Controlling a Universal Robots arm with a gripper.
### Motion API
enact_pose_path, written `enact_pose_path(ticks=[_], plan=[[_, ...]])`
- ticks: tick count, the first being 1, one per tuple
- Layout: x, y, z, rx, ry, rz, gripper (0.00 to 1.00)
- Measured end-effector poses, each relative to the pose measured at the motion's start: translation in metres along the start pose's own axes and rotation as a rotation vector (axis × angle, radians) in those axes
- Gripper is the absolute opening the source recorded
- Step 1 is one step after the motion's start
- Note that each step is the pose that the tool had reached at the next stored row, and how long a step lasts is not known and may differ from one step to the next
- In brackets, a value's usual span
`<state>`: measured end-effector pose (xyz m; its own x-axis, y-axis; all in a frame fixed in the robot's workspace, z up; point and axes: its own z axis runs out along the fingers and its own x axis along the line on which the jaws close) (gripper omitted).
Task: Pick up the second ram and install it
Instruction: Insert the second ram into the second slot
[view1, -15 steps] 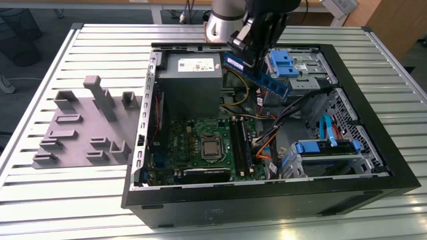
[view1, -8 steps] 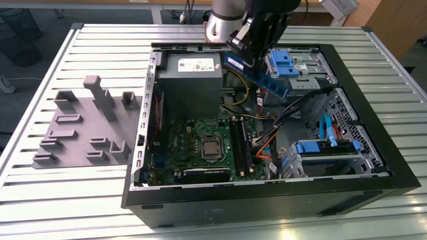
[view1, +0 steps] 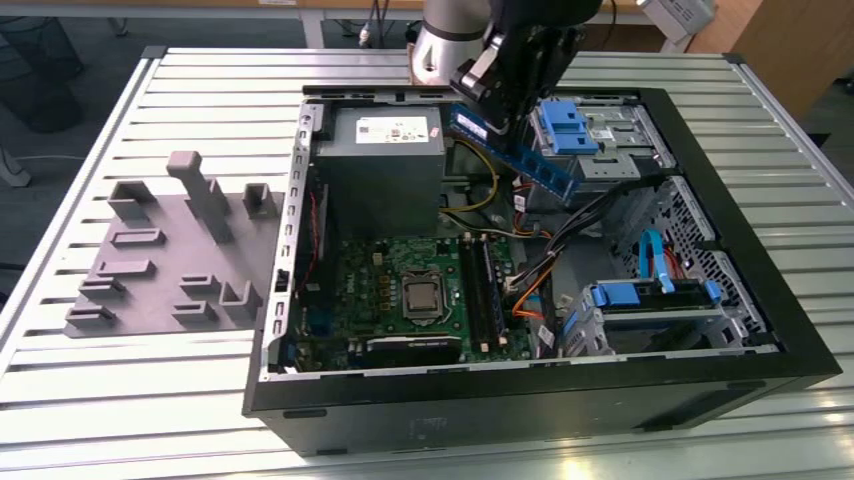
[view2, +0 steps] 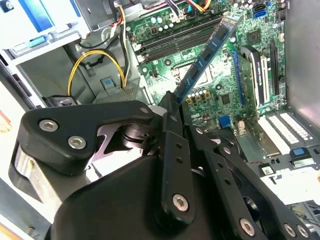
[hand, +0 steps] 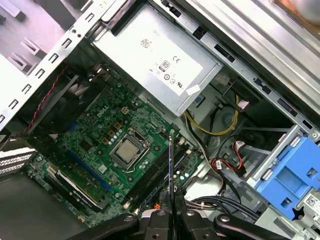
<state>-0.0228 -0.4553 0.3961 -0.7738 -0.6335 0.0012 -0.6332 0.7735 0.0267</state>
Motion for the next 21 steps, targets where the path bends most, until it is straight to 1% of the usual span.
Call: enact_pose_path(ticks=[21], plan=[[0.0, -0.0001, 0.0026, -0.0004, -0.01, 0.372, 0.14]])
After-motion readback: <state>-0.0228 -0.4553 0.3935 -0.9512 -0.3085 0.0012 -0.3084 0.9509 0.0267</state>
